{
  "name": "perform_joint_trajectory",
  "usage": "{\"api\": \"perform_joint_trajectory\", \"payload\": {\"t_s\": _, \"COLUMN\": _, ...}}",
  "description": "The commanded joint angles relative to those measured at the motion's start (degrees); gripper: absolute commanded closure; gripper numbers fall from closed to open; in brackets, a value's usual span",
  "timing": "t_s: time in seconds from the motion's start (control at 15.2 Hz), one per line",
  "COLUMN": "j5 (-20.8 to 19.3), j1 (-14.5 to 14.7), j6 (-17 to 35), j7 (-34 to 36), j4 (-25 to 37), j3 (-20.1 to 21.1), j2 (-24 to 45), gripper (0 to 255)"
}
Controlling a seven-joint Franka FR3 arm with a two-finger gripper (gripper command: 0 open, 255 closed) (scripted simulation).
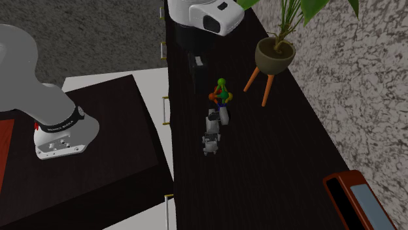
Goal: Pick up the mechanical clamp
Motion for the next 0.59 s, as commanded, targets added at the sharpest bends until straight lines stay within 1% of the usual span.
{"api": "perform_joint_trajectory", "payload": {"t_s": 0.0, "j5": 1.2, "j1": -0.1, "j6": 2.6, "j7": -1.5, "j4": 1.6, "j3": -1.3, "j2": 4.4, "gripper": 0}}
{"api": "perform_joint_trajectory", "payload": {"t_s": 0.4, "j5": 7.0, "j1": -1.6, "j6": 7.2, "j7": -7.6, "j4": 9.4, "j3": -4.3, "j2": 17.7, "gripper": 0}}
{"api": "perform_joint_trajectory", "payload": {"t_s": 0.53, "j5": 7.7, "j1": -1.9, "j6": 8.1, "j7": -8.2, "j4": 9.8, "j3": -4.4, "j2": 19.2, "gripper": 0}}
